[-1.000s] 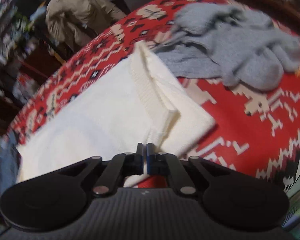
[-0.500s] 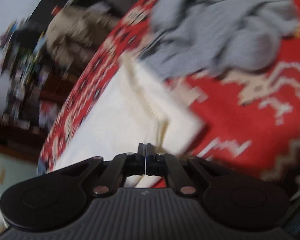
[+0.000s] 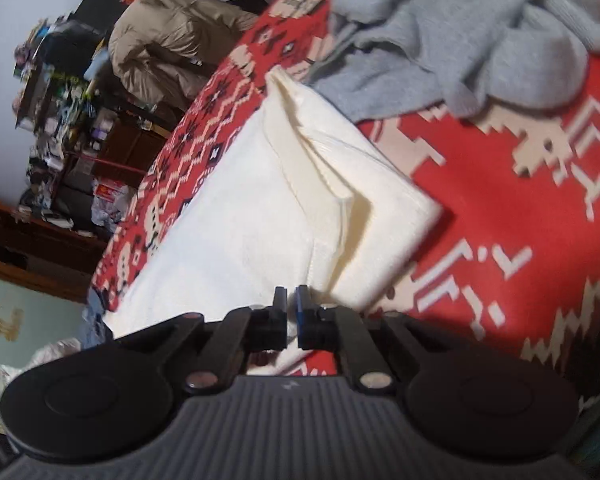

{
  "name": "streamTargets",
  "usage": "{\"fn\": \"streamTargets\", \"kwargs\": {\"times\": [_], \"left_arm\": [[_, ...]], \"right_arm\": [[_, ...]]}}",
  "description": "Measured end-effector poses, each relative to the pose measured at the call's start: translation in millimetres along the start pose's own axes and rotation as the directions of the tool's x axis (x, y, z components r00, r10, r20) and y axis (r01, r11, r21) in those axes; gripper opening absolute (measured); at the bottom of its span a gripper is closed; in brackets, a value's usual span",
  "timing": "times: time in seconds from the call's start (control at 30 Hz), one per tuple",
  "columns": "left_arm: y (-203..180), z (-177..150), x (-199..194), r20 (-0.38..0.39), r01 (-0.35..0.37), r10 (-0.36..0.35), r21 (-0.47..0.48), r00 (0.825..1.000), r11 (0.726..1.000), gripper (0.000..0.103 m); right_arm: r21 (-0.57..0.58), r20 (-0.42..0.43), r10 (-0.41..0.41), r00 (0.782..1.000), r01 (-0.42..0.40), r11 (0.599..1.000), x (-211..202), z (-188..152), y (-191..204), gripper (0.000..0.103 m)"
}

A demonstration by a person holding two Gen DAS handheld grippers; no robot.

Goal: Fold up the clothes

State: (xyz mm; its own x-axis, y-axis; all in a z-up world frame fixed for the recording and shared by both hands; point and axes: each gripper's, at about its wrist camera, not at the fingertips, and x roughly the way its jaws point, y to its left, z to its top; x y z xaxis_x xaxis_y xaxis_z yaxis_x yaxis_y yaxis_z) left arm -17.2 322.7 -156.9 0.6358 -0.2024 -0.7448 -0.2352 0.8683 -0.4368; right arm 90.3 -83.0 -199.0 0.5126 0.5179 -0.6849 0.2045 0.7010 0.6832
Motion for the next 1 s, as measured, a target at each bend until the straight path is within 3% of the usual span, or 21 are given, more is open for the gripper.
{"fn": "streamTargets", "kwargs": {"times": [0.07, 0.1, 0.2, 0.3, 0.43, 0.63, 0.77, 0.83, 1.0], "left_arm": [[5, 0, -1, 0.006, -0.014, 0.015, -0.026, 1.000, 1.000, 0.005], [8, 0, -4, 0.021, -0.007, 0.008, -0.046, 1.000, 0.999, 0.005], [14, 4, -15, 0.075, 0.022, -0.015, -0.103, 0.997, 0.994, 0.005], [14, 5, -12, 0.071, 0.032, -0.024, -0.117, 0.997, 0.993, 0.005], [10, 2, -2, 0.031, -0.007, 0.011, -0.105, 0.999, 0.994, 0.005], [25, -3, -1, 0.012, -0.019, 0.022, -0.178, 1.000, 0.984, 0.003], [39, -5, -3, 0.017, 0.025, -0.021, -0.267, 1.000, 0.963, 0.003], [43, -5, -3, 0.021, 0.034, -0.029, -0.292, 0.999, 0.956, 0.003], [47, -5, -3, 0.026, 0.050, -0.044, -0.316, 0.999, 0.947, 0.003]], "right_arm": [[0.000, 0.000, -0.012, 1.000, 0.012, 1.000, -1, -2, 1, 0.001], [-0.015, 0.010, -0.017, 1.000, 0.017, 1.000, -1, -3, 4, 0.008], [-0.081, 0.066, 0.064, 0.996, -0.058, 0.995, -15, -7, 16, 0.010], [-0.165, 0.056, 0.134, 0.989, -0.123, 0.979, -18, -15, 37, 0.010], [-0.277, -0.041, 0.143, 0.989, -0.149, 0.949, 12, -41, 80, 0.010], [-0.358, -0.230, 0.214, 0.949, -0.287, 0.889, 64, -113, 137, 0.009], [-0.357, -0.282, 0.209, 0.937, -0.304, 0.883, 94, -137, 149, 0.008], [-0.315, -0.299, 0.214, 0.930, -0.308, 0.898, 106, -138, 144, 0.001], [-0.233, -0.307, 0.236, 0.922, -0.313, 0.921, 118, -132, 125, 0.000]]}}
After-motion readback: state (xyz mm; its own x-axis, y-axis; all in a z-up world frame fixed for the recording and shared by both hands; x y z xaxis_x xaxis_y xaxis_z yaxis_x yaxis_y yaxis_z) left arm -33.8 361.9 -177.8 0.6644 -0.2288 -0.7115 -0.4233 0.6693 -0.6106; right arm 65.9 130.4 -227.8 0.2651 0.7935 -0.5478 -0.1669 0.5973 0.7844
